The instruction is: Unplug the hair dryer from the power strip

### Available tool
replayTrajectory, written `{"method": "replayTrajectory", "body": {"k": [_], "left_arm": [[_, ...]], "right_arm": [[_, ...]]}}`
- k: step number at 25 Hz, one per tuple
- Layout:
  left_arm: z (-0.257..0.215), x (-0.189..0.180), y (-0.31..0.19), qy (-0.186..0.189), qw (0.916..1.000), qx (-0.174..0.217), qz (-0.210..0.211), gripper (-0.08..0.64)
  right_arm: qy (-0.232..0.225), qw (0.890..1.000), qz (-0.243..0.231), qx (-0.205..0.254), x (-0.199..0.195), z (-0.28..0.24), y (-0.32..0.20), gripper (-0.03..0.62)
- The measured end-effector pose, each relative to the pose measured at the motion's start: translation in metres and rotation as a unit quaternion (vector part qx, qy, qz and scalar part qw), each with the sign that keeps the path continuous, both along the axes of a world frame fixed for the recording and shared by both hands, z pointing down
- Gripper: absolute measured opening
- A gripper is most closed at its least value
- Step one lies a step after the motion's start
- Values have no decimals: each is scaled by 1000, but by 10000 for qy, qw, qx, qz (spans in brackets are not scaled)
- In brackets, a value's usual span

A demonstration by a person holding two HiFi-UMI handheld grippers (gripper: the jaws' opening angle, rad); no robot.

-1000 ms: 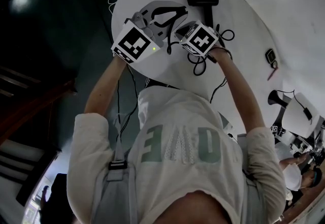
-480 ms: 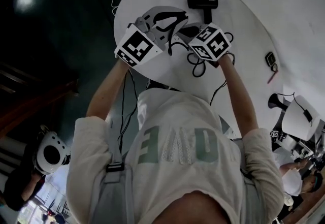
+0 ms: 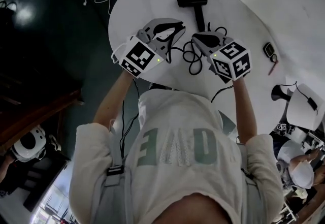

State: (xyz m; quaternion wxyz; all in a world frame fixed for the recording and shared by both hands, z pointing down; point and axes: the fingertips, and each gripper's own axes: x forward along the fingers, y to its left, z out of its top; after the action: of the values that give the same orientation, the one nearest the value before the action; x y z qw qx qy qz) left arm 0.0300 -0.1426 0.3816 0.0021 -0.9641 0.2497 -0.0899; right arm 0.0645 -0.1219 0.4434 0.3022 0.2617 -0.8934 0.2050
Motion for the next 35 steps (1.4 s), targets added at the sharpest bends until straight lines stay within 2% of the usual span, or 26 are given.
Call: {"method": "replayTrajectory", "body": {"k": [7,12,17,20,24,27,29,35], "left_arm": [[56,31,10,-446,9966,-700,19,46],[94,42,19,-691,9927,-988,61,46],[113,44,29,-749,9904,-1162,23,47],[116,43,33,-642,9885,-1370,-20,55],[117,39,31,-738,9877,-1377,-27,130],[123,36,35,-1046,9863,-1272,94,156],[128,32,38,-1220,9838,-1302,158,210],[135,12,43,-1370,9799,-1441,183,264]], "right_arm": [[98,9989,252,-374,26,26,24,20],[84,9978,361,-543,37,38,32,20],[43,9968,323,-725,35,47,40,20],[-14,9968,289,-749,31,46,41,20],[-63,9970,238,-739,27,44,40,20],[-66,9970,189,-745,25,43,41,20],[-57,9970,167,-754,24,44,42,20],[-23,9968,81,-799,22,46,44,20]]}}
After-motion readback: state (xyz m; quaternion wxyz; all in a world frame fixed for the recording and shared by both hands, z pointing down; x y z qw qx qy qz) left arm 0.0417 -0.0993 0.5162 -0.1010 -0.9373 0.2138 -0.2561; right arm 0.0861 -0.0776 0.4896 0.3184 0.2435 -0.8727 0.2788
